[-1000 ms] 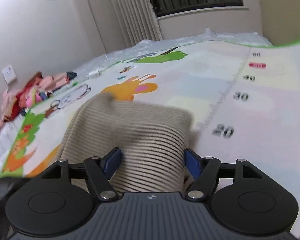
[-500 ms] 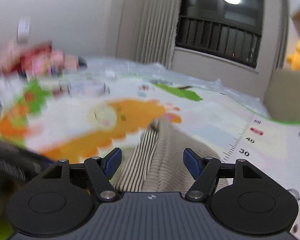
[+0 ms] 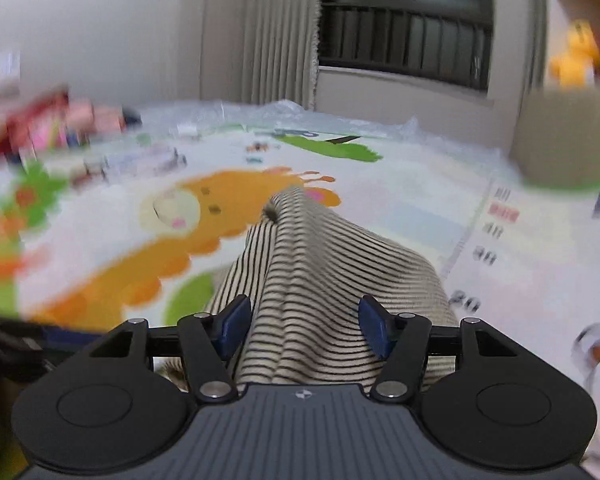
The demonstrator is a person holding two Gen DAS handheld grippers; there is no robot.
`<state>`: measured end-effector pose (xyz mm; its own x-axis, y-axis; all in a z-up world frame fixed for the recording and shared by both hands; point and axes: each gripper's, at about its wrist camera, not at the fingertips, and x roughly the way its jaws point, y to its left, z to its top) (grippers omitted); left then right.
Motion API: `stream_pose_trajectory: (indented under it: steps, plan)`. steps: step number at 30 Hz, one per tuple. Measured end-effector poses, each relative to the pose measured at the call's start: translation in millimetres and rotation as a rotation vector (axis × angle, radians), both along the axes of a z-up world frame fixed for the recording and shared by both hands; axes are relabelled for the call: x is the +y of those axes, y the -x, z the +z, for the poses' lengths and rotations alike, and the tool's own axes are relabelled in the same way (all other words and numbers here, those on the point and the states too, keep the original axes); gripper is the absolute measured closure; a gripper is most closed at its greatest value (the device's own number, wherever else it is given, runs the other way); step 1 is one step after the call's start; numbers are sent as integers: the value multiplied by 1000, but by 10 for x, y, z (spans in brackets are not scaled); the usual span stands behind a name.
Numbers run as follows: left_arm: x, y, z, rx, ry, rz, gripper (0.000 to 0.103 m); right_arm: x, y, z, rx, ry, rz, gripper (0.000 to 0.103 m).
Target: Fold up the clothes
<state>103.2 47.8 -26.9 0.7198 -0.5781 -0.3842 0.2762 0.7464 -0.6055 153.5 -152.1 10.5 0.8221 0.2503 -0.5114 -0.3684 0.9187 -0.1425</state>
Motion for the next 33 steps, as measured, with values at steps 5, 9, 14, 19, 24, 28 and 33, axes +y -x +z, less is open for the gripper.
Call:
stream_pose_trajectory:
  steps: [5,9,14,19,24,28,33]
  plan:
    - [19,-2,2,-3,15,-5,21,73,19,-41,-67,119,-8,91]
    - [31,43,16,-7,28,-9,20,-249,17,430,-62,-114,-67,90]
    - [20,38,9,-13,34,-20,16,66,220,489,-57,-53,65,90]
    - [36,47,16,-14,46,-21,15,506,491,-102,-92,199,186,77]
    - [281,57,-51,0,222,27,17,675,772,-217,-160,315,309,33]
    - [436,35,-114,17,356,56,17,787,833,-433,-242,476,322,28]
    - [412,17,-97,10,341,57,17,553,642,-172,-233,345,252,71]
